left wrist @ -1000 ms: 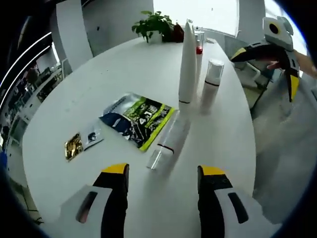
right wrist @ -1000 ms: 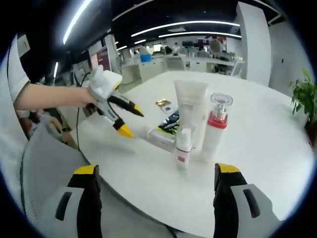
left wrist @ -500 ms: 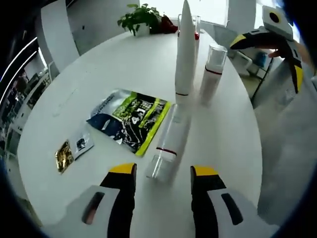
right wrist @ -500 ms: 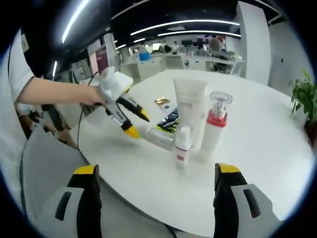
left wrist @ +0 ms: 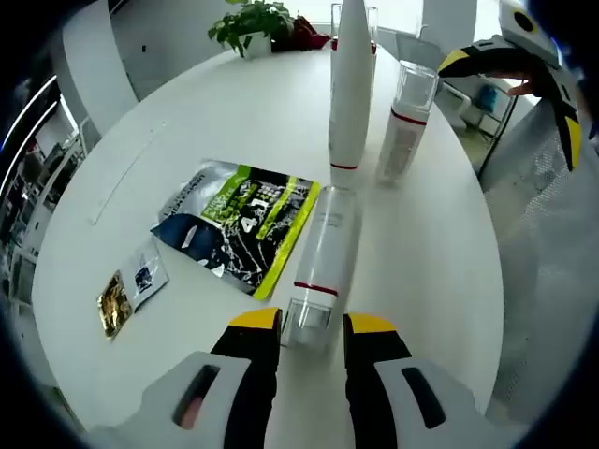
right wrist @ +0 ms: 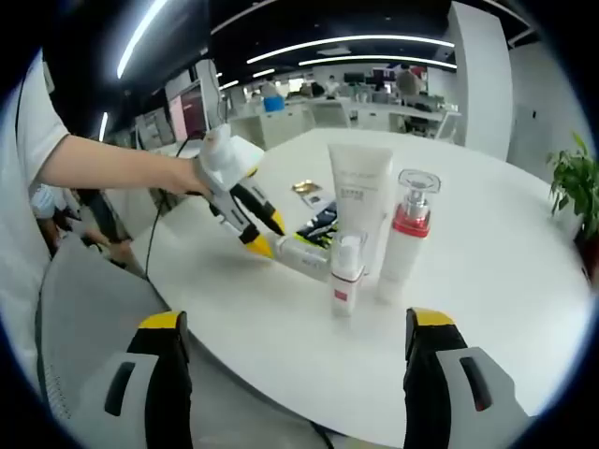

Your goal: Arrange the skincare products in the storage area until every visible bottle or jar stands upright without overlapping.

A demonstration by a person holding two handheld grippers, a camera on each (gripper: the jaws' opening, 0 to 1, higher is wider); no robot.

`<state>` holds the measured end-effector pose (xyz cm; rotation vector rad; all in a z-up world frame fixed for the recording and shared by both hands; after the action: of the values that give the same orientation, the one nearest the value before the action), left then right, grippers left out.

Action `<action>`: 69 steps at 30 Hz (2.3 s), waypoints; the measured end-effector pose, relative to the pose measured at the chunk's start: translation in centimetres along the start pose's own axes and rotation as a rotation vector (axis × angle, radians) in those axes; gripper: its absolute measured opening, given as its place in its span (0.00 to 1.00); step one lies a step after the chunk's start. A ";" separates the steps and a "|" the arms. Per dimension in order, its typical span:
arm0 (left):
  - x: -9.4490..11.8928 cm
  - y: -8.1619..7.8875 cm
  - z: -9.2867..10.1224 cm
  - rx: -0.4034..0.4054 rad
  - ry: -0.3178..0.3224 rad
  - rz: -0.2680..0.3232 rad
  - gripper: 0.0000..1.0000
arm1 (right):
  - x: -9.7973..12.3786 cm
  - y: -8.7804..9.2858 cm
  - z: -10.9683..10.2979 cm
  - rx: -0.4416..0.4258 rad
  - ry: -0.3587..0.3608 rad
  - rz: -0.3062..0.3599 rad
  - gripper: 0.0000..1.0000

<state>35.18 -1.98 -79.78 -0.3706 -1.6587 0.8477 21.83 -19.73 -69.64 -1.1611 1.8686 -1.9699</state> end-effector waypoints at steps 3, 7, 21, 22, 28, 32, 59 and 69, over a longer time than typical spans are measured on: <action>0.0 0.0 -0.2 -0.005 -0.008 -0.003 0.23 | 0.0 0.0 0.0 -0.002 0.001 0.001 0.95; 0.0 -0.4 0.1 -0.008 -0.009 -0.002 0.22 | 0.0 0.0 0.0 -0.002 0.003 0.001 0.95; 2.5 -1.0 2.0 0.065 0.038 -0.002 0.22 | 0.0 -0.2 -0.1 0.010 0.000 0.014 0.95; 2.9 -1.2 2.3 0.077 0.039 0.001 0.22 | 0.0 -0.2 -0.1 0.012 -0.001 0.014 0.95; 4.8 -1.3 2.9 0.099 0.033 0.008 0.22 | 0.1 -0.5 -0.4 0.036 -0.012 0.027 0.93; 6.2 -2.1 3.8 0.119 0.033 0.022 0.22 | 0.2 -0.8 -0.7 0.059 -0.024 0.046 0.94; 13.4 -5.7 11.9 -0.078 0.158 -0.038 0.22 | -0.7 -2.8 -6.3 0.271 -0.298 0.093 0.68; 15.2 -7.2 13.9 -0.104 0.204 -0.014 0.22 | -1.4 -2.3 -9.3 0.379 -0.450 0.043 0.51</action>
<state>19.37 -1.66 -64.78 -0.5006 -1.5162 0.6912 17.74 -11.34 -67.17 -1.2919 1.2268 -1.7490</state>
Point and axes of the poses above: the point that each gripper's makers call its tool centre point, and the gripper's own axes: x roughly backward along the fingers, z roughly to its right, y roughly out of its underside, the point moved 3 cm from there along x, roughly backward along the fingers, and after that the axes turned 13 degrees about z, right-handed, at the moved point
